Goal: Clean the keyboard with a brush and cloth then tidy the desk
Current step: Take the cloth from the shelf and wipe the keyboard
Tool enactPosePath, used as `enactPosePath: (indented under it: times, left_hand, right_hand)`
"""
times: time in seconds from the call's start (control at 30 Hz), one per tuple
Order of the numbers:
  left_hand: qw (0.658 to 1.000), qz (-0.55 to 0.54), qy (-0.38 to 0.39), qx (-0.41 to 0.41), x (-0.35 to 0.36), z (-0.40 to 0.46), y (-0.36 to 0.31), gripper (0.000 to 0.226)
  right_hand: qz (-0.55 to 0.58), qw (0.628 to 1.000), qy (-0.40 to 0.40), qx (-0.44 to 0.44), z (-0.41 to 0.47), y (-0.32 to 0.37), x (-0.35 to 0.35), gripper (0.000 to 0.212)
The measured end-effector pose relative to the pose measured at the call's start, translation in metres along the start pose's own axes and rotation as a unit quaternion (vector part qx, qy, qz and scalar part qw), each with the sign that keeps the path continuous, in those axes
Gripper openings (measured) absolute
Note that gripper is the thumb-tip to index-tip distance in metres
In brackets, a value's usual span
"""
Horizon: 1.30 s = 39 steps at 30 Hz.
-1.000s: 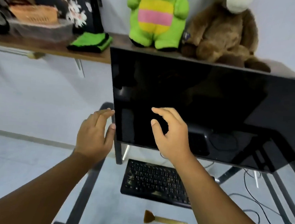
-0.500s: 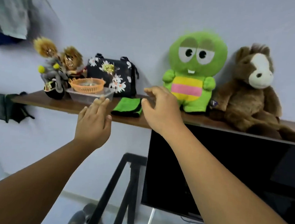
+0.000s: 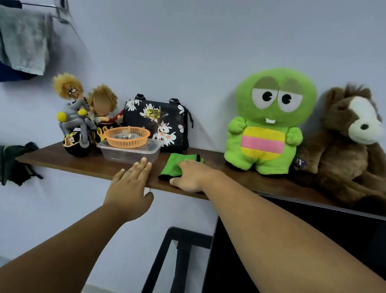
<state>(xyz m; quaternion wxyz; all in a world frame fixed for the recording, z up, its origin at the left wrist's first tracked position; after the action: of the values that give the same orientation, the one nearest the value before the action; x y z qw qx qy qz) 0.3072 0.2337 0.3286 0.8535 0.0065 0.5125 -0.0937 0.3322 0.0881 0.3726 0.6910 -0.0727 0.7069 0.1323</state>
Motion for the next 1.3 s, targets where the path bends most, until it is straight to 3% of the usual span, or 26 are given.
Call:
enactPosePath:
  times: [0.1,0.2,0.33,0.5,0.67,1.07,1.3]
  left_hand:
    - [1.000,0.010,-0.009,0.005,0.001,-0.001,0.000,0.080]
    - [1.000,0.001,-0.025,0.012,0.001,-0.001,-0.001,0.081]
    - [0.999,-0.009,-0.035,0.021,0.000,-0.001,0.000,0.081]
    - [0.999,-0.009,-0.037,0.026,0.001,-0.001,0.000,0.082]
    - [0.999,-0.010,-0.040,0.029,0.000,-0.002,0.000,0.082]
    - [1.000,-0.005,-0.017,0.002,-0.008,-0.009,0.000,0.081]
    - [0.997,-0.027,-0.066,0.005,-0.031,-0.021,-0.007,0.083]
  right_hand:
    - [0.047,0.997,-0.047,0.027,0.005,0.001,-0.012,0.071]
    - [0.081,0.982,-0.113,0.126,0.017,-0.015,-0.018,0.073]
    - [0.071,0.975,-0.094,0.189,0.029,-0.030,-0.013,0.059]
    - [0.117,0.964,-0.048,0.235,0.034,-0.036,-0.014,0.073]
    - [0.202,0.943,-0.112,0.240,0.034,-0.039,-0.019,0.064]
    - [0.275,0.904,-0.310,0.106,0.008,-0.018,-0.045,0.034]
    - [0.304,0.833,-0.463,-0.007,-0.052,-0.012,-0.087,0.030]
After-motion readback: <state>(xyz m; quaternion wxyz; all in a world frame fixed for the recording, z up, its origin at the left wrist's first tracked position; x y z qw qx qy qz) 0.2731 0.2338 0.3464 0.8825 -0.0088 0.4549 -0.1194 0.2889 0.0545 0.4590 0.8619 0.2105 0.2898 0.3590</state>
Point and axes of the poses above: each hand's wrist, its own z-axis towards the middle knuckle, its own x-axis out of the palm, y = z × x, the point moved 9 cm from there along z, towards the middle knuckle, and after that the axes turned 4 degrees about -y, right-handed, at the moved point
